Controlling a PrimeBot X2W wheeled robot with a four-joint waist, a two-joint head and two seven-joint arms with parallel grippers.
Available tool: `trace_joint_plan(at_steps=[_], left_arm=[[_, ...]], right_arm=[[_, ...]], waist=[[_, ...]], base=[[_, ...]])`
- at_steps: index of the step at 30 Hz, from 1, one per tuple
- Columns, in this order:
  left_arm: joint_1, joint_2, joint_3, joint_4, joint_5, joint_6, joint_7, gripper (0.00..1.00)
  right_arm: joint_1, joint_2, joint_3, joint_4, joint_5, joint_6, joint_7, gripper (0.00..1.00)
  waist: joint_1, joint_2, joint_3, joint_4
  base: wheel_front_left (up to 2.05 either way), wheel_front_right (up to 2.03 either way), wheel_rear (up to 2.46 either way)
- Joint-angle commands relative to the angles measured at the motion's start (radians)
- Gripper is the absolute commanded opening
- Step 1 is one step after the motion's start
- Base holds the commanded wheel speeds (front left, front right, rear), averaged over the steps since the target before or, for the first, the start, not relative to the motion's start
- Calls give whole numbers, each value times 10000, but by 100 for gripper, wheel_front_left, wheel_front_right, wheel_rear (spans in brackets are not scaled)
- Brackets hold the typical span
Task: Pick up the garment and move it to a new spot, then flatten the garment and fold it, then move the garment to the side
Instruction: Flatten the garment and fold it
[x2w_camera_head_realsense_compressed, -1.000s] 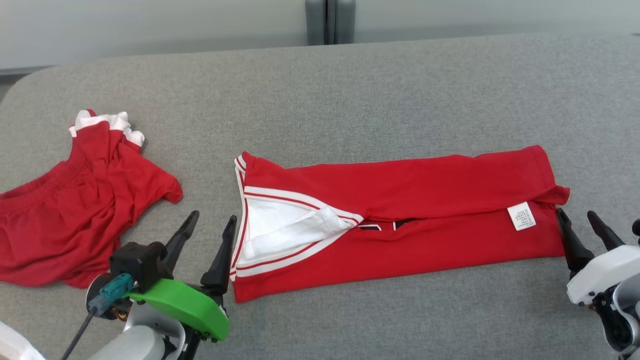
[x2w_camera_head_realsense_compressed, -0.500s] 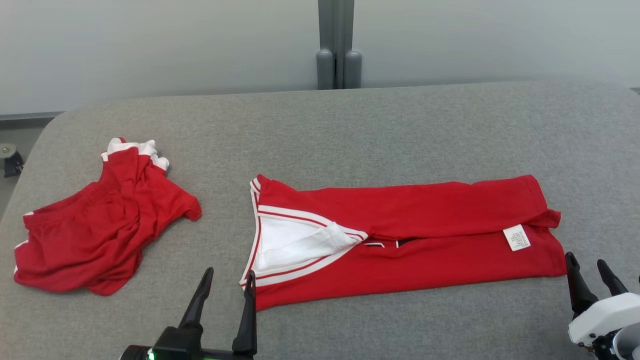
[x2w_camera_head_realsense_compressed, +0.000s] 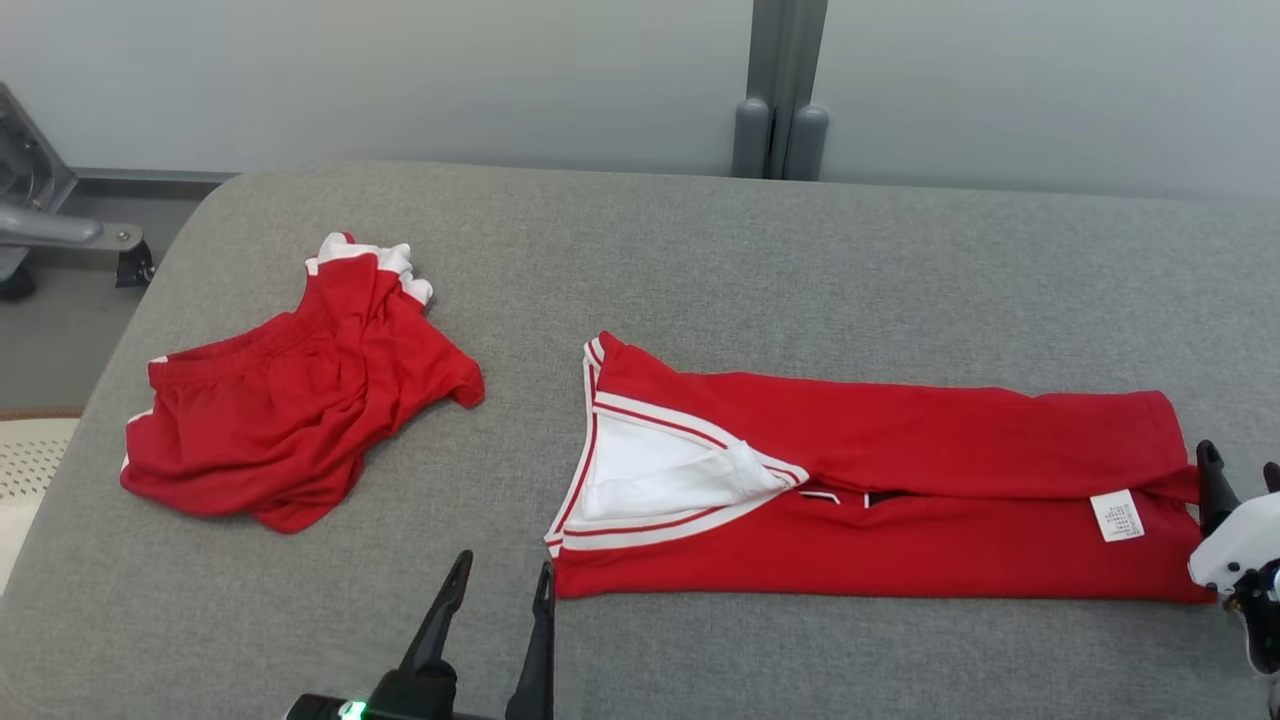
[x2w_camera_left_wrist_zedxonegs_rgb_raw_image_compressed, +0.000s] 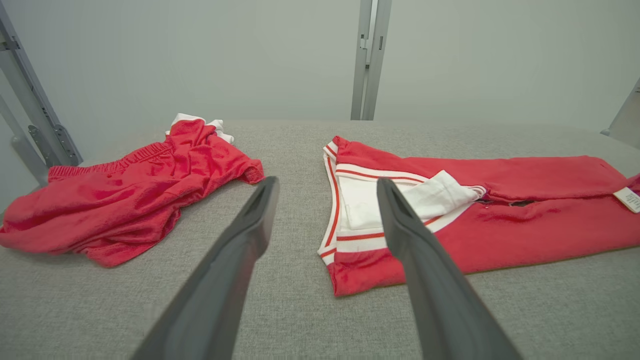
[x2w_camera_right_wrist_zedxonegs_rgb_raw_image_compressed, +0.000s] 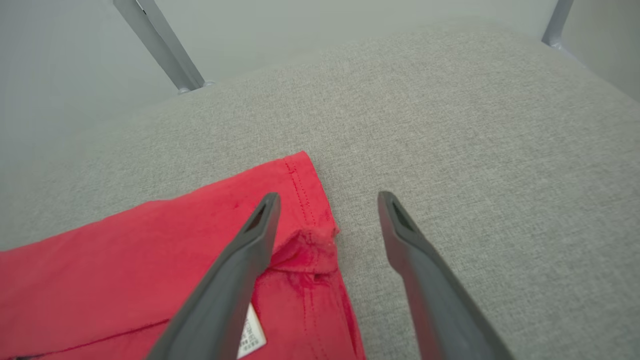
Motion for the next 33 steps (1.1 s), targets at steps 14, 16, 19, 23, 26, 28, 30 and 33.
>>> trace_joint_plan(at_steps=[14, 16, 19, 23, 26, 28, 30, 33], left_arm=[[-281, -650, 432, 347, 752, -875, -1, 100], [-274, -704, 476, 333, 834, -958, -1, 100], [-270, -763, 538, 370, 940, -1103, -1, 100], [-250, -836, 638, 387, 1053, -1209, -1, 100], [-188, -883, 735, 369, 1122, -1267, -1, 100], [-148, -912, 785, 361, 1153, -1290, -1, 100], [-105, -936, 859, 330, 1190, -1290, -1, 100], [-72, -975, 966, 292, 1241, -1313, -1, 100]], right_arm=[[-687, 444, -420, 1838, -1088, 0, 136, 100], [-591, 539, -385, 1790, -1033, 0, 122, 100], [-484, 652, -357, 1848, -963, 0, 258, 41], [-442, 679, -367, 1987, -901, -8, 418, 0], [-437, 452, -337, 1951, -1065, -12, 257, 0], [-450, 175, -337, 1957, -1258, -19, 132, 0], [-512, -189, -317, 2019, -1618, -19, 29, 0], [-813, -613, -423, 2114, -2109, -11, -27, 0]], waist=[[0, 0, 660, 253], [0, 0, 676, 220], [0, 0, 671, 245], [0, 0, 660, 297], [0, 0, 667, 283], [0, 0, 676, 233], [0, 0, 705, 125], [0, 0, 773, -89]], base=[[0, 0, 0], [0, 0, 0], [0, 0, 0], [0, 0, 0], [0, 0, 0], [0, 0, 0], [0, 0, 0], [0, 0, 0]])
